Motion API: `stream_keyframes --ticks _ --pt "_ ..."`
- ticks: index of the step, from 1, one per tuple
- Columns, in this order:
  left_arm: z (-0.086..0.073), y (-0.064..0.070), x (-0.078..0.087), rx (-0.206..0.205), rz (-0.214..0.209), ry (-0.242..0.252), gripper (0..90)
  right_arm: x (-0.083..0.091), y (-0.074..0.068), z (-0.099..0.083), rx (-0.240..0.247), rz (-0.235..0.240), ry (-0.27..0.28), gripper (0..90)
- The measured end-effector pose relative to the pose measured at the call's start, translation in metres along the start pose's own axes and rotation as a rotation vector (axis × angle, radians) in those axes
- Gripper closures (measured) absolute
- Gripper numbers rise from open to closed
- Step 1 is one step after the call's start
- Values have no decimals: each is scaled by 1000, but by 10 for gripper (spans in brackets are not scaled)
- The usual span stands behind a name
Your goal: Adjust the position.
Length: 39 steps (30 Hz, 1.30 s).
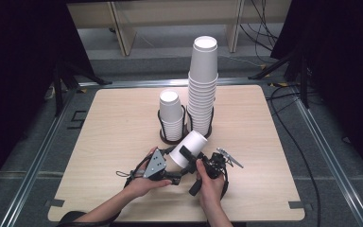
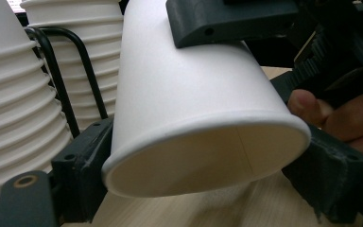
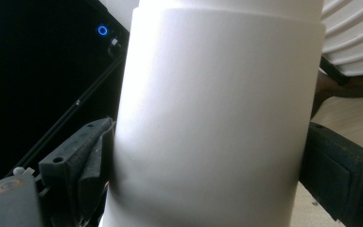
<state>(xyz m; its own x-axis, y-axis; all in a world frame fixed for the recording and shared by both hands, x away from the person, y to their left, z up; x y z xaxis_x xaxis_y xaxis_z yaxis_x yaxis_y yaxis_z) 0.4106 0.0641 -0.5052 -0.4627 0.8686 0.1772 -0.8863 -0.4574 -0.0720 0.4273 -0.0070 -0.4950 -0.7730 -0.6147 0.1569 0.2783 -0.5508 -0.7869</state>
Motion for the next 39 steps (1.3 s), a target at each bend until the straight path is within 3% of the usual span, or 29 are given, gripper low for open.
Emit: stream_keyframes --ticks 2,3,6,7,8,13,19,24,25,26,27,28,31,33,36,39 --pt "0 0 0 -3 -2 1 155 1 -1 0 14 8 0 100" --pt "0 0 0 -1 -3 1 155 2 -1 -1 -2 7 -10 100" --pt "2 0 -1 3 0 21 155 2 -2 1 29 8 5 100" --pt "3 0 -1 5 -2 24 155 2 -2 2 27 3 8 102" --pt "2 -1 1 3 6 8 156 5 -5 1 -10 15 3 101" --pt "3 -6 3 7 19 8 157 7 -2 4 8 3 18 91" --pt "4 -8 5 10 23 10 159 11 -1 6 -10 5 13 90" --pt "5 -7 5 28 17 18 159 17 -3 7 -13 20 20 90" --pt "5 -7 5 38 19 11 159 20 -3 8 -17 12 29 94" --pt "8 -6 5 76 11 19 159 27 -4 11 -47 13 30 96" --pt "8 -6 5 76 11 19 159 27 -4 11 -47 13 30 96" --pt "10 -6 7 63 11 14 159 32 1 16 20 7 57 117" --pt "9 -4 9 70 5 -9 158 37 4 20 39 6 71 123" --pt "9 -5 10 40 17 -22 159 42 9 23 71 -3 72 142" --pt "11 -3 11 33 8 -18 159 47 16 26 83 -23 69 146" --pt "14 -3 14 36 -6 -25 159 53 25 27 152 -43 66 155"
Point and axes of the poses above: each handheld gripper's, and its own axes: x roughly backward along the jaws, z roughly out of its top, y roughly to its right, the point moved 9 cm from there along -x, roughly forward along the jaws, and after that the axes turned 8 degrees about -z, right-handed, at the moved point
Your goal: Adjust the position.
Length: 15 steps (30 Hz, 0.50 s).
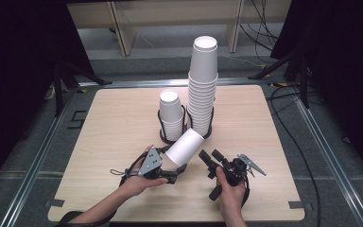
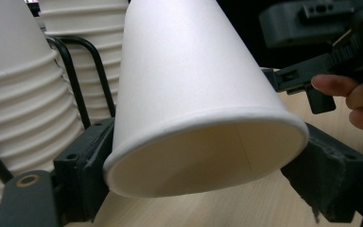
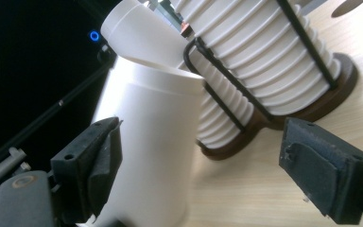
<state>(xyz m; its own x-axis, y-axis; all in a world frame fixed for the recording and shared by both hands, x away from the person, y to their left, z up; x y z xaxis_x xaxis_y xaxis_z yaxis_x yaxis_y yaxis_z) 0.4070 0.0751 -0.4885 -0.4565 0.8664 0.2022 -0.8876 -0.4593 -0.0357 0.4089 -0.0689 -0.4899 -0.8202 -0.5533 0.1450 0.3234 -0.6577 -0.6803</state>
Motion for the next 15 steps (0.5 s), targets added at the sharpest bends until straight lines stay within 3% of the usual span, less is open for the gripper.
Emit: stream_keyframes --ticks 1,4,5,7,8,9,10,11,14,15 --pt "2 -1 1 4 0 0 159 1 1 -1 -4 -5 -13 155" --pt "5 -3 5 12 -4 -8 160 5 5 -1 66 -9 -24 151" --pt "5 -4 7 5 -4 -24 160 6 5 -2 68 -27 -31 151" --pt "7 -5 11 21 -11 -29 161 6 9 -2 134 -53 -36 150" --pt "7 -5 11 21 -11 -29 161 6 9 -2 134 -53 -36 150" --pt "8 -10 15 -8 -7 -39 162 6 12 -1 192 -59 -39 152" --pt "8 -10 15 -8 -7 -39 162 6 12 -1 192 -59 -39 152" --pt "10 -12 16 -17 -7 -34 162 6 16 -1 226 -86 -47 152" --pt "10 -16 21 -17 -10 -44 164 7 24 1 235 -104 -48 157" --pt "11 -16 21 -14 -15 -26 164 7 25 1 248 -115 -48 158"
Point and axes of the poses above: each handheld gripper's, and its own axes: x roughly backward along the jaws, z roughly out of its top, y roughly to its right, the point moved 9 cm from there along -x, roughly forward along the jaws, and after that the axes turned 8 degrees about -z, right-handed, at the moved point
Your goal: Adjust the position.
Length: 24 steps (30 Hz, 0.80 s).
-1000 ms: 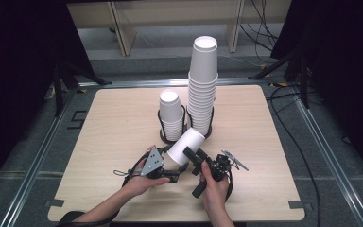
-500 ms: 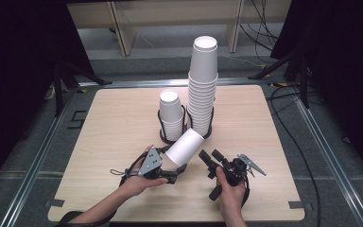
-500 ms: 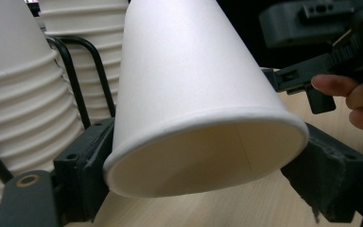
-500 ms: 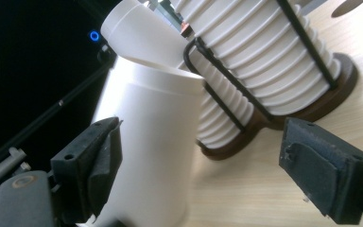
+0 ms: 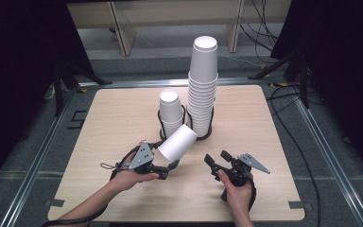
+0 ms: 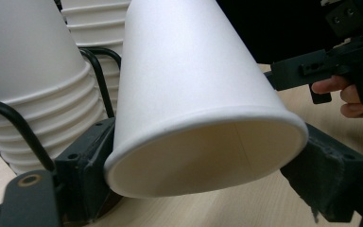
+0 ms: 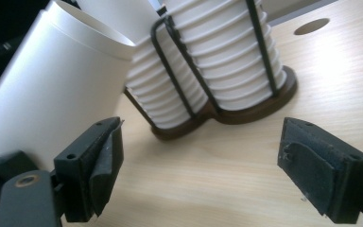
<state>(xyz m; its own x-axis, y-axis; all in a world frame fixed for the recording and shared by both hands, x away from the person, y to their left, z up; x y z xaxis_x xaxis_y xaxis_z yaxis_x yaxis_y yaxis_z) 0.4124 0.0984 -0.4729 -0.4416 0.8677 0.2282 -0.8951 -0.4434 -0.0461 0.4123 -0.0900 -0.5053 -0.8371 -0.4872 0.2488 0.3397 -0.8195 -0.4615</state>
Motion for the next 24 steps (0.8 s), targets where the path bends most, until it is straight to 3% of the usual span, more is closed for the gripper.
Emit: stream_keyframes --ticks 1,2,3,4,5,6,9,10,11,12,16,18,21,22,23,24 --pt "0 -1 2 -3 3 -10 165 2 0 1 14 8 -3 162" --pt "-1 -1 3 1 2 -19 165 2 3 2 64 -18 -10 167" --pt "0 -1 3 5 -3 -6 165 2 3 2 64 -18 -10 167" --pt "-2 -2 7 11 -5 -30 165 5 1 5 95 -10 -3 181" --pt "-2 -2 7 11 -5 -30 165 5 1 5 95 -10 -3 181" --pt "-3 -1 10 27 -18 -41 165 5 1 7 154 -18 -1 188" --pt "-3 -1 11 39 -37 -33 165 5 2 7 195 -14 -13 185" --pt "-4 -3 14 28 -34 -64 165 5 5 6 221 -28 -22 189" --pt "-4 -4 15 13 -38 -68 164 6 2 5 214 3 -33 199" --pt "-5 -6 16 4 -41 -78 164 6 6 5 243 -9 -38 194" --pt "-6 -9 18 10 -45 -69 164 5 11 2 261 14 -51 193" --pt "-8 -12 20 6 -41 -91 164 5 15 1 291 -2 -61 183" --pt "-9 -13 20 -2 -46 -103 164 5 15 -1 263 -9 -75 179" --pt "-9 -12 18 5 -73 -101 164 6 18 -1 301 -12 -84 179" --pt "-9 -12 18 5 -73 -101 164 6 18 -1 301 -12 -84 179" --pt "-10 -12 18 -3 -76 -126 164 4 19 1 301 -8 -50 176"
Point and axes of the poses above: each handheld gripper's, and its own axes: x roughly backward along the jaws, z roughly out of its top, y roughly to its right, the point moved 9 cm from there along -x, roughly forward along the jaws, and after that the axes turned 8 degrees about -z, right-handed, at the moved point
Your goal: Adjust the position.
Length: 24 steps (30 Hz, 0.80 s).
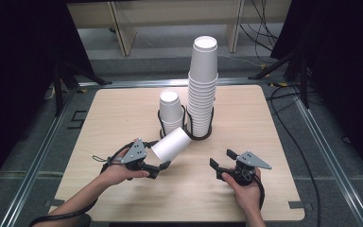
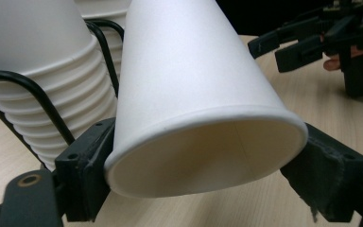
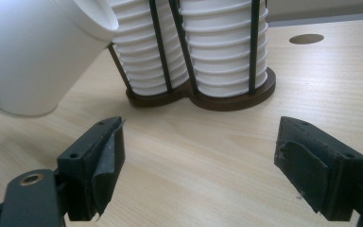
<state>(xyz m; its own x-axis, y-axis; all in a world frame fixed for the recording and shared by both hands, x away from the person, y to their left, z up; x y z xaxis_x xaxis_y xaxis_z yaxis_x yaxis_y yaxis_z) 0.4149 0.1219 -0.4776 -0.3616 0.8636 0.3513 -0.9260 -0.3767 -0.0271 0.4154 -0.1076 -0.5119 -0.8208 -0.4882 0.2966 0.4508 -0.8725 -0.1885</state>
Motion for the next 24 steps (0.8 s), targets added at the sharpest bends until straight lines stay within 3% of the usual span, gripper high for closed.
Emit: stream_keyframes --ticks 1,2,4,5,6,11,13,16,19,20,23,24 --pt "0 0 0 0 0 0 164 0 0 0 0 0 0 176" --pt "0 -1 0 -21 -13 -26 164 3 0 -1 -33 19 -15 176" --pt "1 0 0 -25 -23 -25 164 3 0 -1 -29 14 -15 176" --pt "2 0 0 -28 -26 -27 165 4 3 -1 -6 -10 -24 176" --pt "3 0 0 -34 -35 -32 165 4 2 0 -34 15 -10 176" --pt "7 0 0 -41 -70 -43 165 8 5 2 -37 2 -10 176" --pt "8 0 2 -64 -78 -57 165 8 7 3 -46 11 3 176" --pt "9 -1 2 -70 -90 -61 165 11 11 5 -85 13 18 175" --pt "6 1 2 -88 -109 -92 165 12 13 6 -79 4 21 175" --pt "5 3 1 -89 -119 -98 165 14 16 5 -64 -20 3 175" --pt "1 8 1 -97 -138 -125 165 14 16 7 -54 -19 13 175" --pt "0 9 1 -100 -147 -137 165 12 14 9 -55 2 38 175"
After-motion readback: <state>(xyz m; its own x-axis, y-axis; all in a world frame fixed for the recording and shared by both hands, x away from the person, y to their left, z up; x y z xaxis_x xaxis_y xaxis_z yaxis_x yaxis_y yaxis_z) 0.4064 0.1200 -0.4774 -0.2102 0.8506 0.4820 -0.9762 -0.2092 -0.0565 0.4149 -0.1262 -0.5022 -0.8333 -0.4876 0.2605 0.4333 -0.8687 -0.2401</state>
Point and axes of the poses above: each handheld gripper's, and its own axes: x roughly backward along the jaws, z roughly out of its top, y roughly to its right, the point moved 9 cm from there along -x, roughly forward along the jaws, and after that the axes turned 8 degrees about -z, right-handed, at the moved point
